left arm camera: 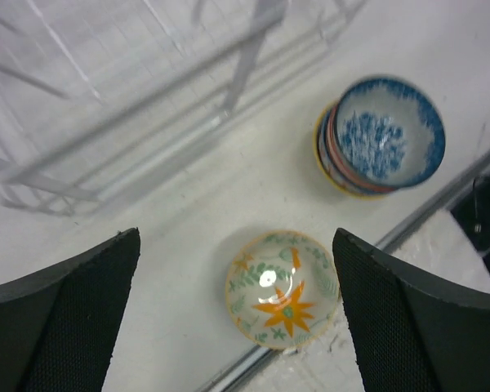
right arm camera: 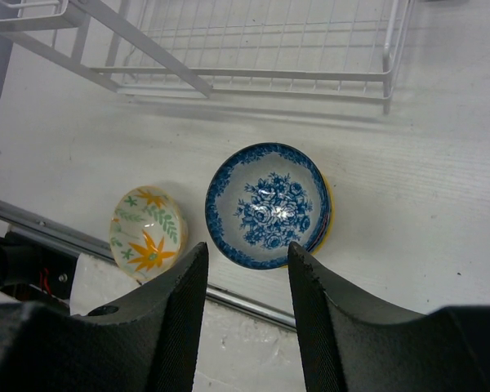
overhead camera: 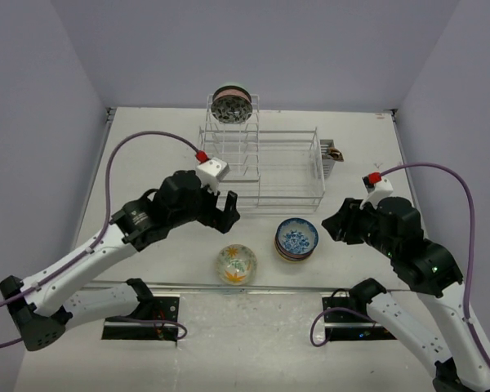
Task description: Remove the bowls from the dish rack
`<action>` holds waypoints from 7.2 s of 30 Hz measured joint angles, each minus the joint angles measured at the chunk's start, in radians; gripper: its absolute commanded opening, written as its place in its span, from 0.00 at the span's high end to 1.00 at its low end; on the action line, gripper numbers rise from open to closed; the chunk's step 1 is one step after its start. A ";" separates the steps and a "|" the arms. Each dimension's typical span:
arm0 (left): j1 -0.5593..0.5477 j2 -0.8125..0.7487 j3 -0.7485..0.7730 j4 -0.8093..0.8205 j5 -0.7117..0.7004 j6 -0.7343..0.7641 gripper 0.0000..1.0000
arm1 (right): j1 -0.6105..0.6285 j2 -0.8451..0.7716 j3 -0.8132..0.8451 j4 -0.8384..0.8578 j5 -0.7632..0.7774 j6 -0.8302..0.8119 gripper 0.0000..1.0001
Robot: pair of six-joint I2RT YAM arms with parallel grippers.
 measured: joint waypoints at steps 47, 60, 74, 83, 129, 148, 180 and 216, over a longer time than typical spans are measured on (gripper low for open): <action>0.253 0.864 0.896 0.349 -0.351 0.844 0.75 | 0.000 -0.076 0.008 -0.034 -0.029 -0.049 0.51; 0.286 0.843 0.858 0.364 -0.381 0.864 1.00 | 0.000 -0.063 0.012 -0.037 -0.030 -0.056 0.51; 0.277 0.742 0.737 0.431 -0.349 0.804 1.00 | 0.000 -0.055 0.012 -0.036 -0.030 -0.056 0.51; 0.264 0.640 0.690 0.464 -0.316 0.738 1.00 | 0.000 -0.042 0.012 -0.034 -0.030 -0.056 0.51; 0.068 0.045 0.019 -0.250 0.137 0.095 1.00 | 0.000 -0.044 0.017 -0.002 -0.031 -0.056 0.50; 0.067 0.279 -0.053 -0.214 0.214 0.170 1.00 | 0.000 -0.043 0.003 -0.002 -0.083 -0.060 0.47; 0.055 0.335 -0.074 -0.085 0.268 0.193 0.99 | 0.000 -0.043 -0.002 -0.002 -0.088 -0.060 0.41; 0.025 0.371 -0.078 -0.079 0.236 0.189 0.81 | 0.000 -0.044 -0.002 -0.002 -0.086 -0.065 0.01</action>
